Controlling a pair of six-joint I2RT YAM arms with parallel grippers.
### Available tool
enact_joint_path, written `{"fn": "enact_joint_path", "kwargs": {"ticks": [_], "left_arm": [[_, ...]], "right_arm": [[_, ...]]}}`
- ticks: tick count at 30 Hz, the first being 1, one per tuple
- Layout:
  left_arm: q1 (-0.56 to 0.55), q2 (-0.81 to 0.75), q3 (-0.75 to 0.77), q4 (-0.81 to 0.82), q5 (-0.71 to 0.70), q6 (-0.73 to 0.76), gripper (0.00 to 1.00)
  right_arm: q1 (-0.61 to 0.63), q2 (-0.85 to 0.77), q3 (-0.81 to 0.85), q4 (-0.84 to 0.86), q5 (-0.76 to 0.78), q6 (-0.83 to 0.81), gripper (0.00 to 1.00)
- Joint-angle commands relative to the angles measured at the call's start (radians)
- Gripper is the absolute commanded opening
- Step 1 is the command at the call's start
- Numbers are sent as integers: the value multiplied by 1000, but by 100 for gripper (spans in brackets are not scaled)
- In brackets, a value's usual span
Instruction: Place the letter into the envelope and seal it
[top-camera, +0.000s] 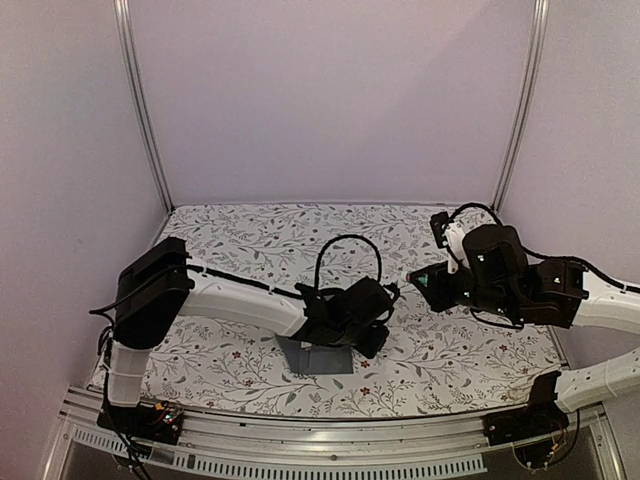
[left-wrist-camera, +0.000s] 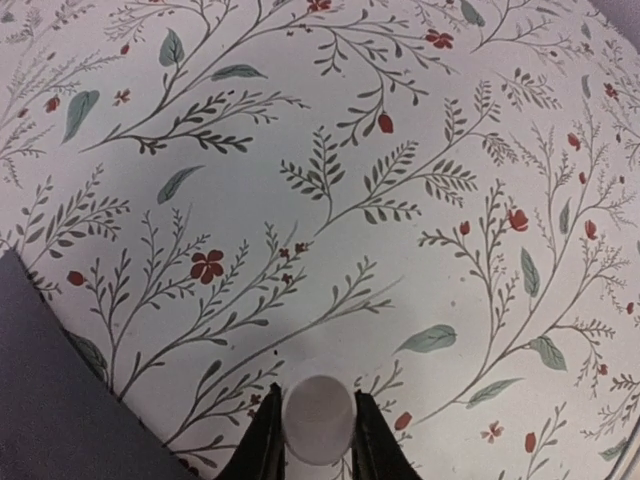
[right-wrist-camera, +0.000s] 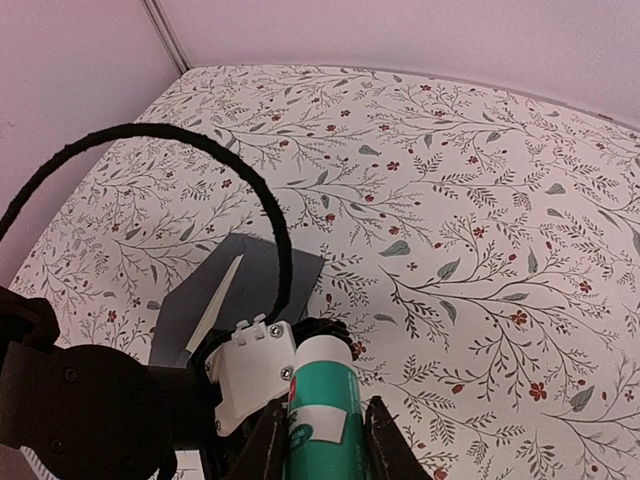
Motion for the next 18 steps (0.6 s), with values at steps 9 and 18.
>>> {"fn": "enact_joint_path", "kwargs": {"ticks": [9, 18], "left_arm": [[55, 71, -15, 35, 47, 71, 22], [55, 33, -65, 69, 49, 85, 50]], "right_arm": [[-5, -20, 5, -51, -86, -16, 0], [-6, 25, 110, -192, -134, -32, 0]]}}
